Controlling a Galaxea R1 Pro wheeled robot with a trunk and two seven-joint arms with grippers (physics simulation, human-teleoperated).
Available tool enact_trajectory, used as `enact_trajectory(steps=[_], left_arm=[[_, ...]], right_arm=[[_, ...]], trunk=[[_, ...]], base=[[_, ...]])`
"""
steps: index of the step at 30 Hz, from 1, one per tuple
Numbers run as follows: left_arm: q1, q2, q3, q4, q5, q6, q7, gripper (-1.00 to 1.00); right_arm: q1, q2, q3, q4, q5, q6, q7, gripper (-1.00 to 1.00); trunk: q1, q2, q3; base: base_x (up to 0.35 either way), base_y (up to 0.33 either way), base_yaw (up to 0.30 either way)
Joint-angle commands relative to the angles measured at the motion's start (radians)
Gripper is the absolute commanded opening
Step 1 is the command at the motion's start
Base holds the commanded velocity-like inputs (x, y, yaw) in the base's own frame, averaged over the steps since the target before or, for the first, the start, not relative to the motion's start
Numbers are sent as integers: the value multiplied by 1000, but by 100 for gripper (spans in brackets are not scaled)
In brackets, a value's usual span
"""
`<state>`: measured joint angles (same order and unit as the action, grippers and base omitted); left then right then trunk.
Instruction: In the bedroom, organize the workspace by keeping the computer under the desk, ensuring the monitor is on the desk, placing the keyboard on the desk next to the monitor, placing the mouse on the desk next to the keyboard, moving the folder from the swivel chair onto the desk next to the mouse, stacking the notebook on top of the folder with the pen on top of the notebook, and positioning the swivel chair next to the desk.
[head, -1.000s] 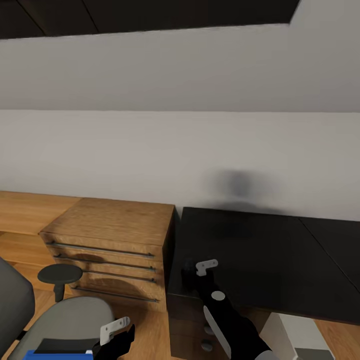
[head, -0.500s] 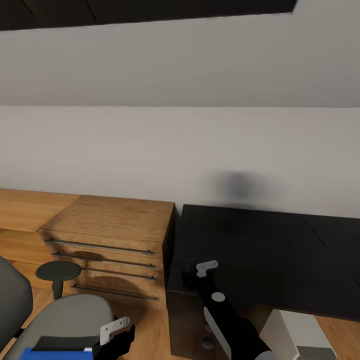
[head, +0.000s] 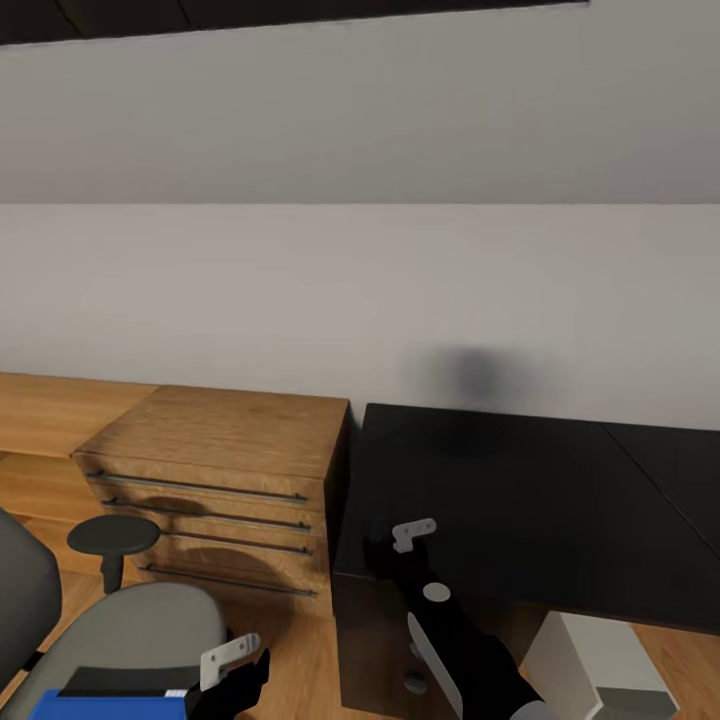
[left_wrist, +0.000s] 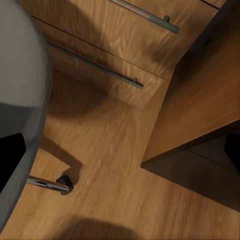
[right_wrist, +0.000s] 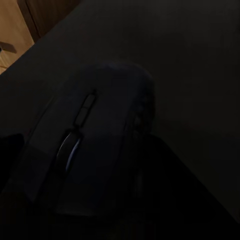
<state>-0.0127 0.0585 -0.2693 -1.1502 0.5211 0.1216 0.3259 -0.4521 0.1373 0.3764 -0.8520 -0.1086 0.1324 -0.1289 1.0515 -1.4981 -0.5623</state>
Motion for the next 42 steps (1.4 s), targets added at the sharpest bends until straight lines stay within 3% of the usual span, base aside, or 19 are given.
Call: enact_trajectory(steps=[1, 28, 42], left_arm=[[-1, 1, -4, -2, 7, 3, 8, 100], [-1, 3, -4, 6, 6, 3, 6, 100], [-1, 3, -4, 6, 6, 3, 6, 100]], right_arm=[[0, -1, 4, 10, -19, 7, -8, -100], [0, -1, 4, 13, -19, 8, -8, -100], [0, -1, 4, 13, -19, 7, -8, -100]], trunk=[[0, -1, -1], [0, -1, -1], [-34, 62, 27]], base=[[0, 0, 0], [33, 0, 0], [1, 0, 0]])
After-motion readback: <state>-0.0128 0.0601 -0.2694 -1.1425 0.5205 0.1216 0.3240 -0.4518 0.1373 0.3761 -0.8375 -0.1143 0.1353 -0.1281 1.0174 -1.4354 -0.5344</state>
